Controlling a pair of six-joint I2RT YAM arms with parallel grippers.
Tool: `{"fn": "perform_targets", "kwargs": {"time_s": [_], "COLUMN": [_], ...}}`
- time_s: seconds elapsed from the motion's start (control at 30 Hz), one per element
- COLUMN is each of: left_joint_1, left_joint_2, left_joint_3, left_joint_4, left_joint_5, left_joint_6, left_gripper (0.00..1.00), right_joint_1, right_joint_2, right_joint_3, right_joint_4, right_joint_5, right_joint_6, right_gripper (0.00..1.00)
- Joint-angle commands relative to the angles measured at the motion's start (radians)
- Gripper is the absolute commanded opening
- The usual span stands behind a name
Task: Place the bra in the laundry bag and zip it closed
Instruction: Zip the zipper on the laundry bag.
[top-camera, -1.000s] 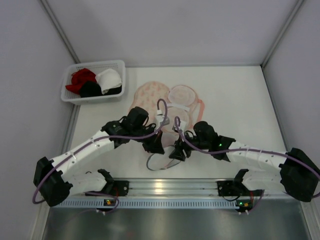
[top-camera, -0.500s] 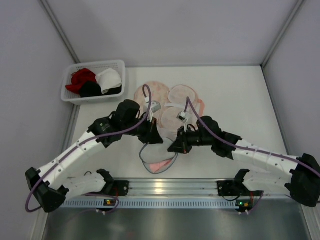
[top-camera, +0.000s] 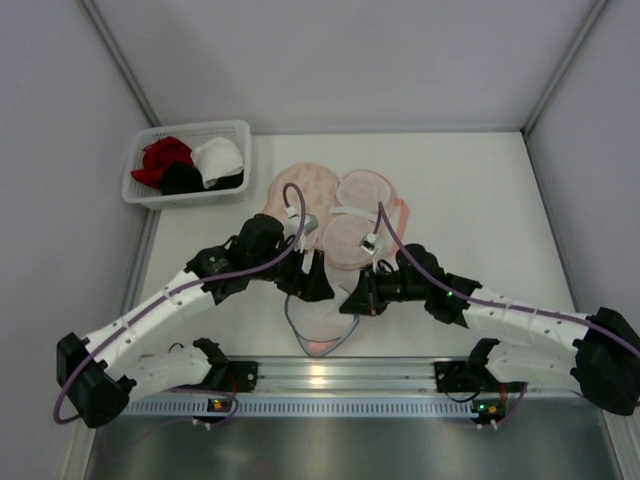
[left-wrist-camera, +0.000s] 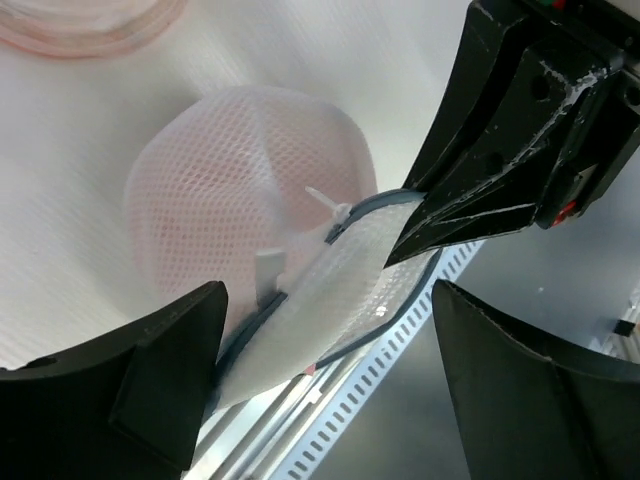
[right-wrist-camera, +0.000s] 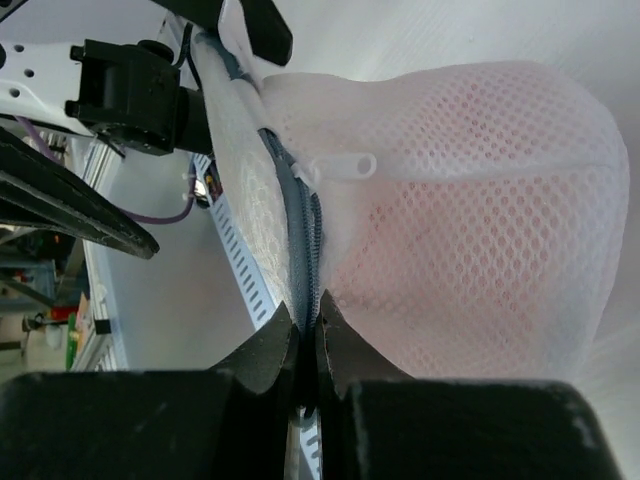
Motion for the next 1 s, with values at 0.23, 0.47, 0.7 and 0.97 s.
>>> {"fn": "perform_targets", "kwargs": {"time_s": [0.23, 0.47, 0.7, 0.97], "left_joint_1": [0.039, 0.065, 0.057, -0.062], "left_joint_2": [-0.042, 0.076, 0.092, 0.066], "left_joint_3": [0.111, 0.111, 0.068, 0.025], "left_joint_4": [-0.005, 0.067, 0.144, 0.148], "left_joint_5": [-0.157, -0.173, -0.085, -0.374], "left_joint_6": [0.125, 0.032, -0.114, -0.270], "left_gripper": [0.98, 0.98, 0.98, 0.87], "right_joint_1": [0.004, 0.004, 0.004, 0.004], "right_joint_2": [-0.042, -0.047, -0.065, -0.076], "right_joint_3": [-0.012, -0.051, -0.042, -0.038], "right_joint_4": [0.075, 0.146, 0.111, 0.094], "right_joint_5": [0.027, -0.010, 0.027, 0.056], "right_joint_6": [-0.239, -0.248, -0.260, -0.248], "right_gripper": [0.00, 0.00, 0.00, 0.00]}}
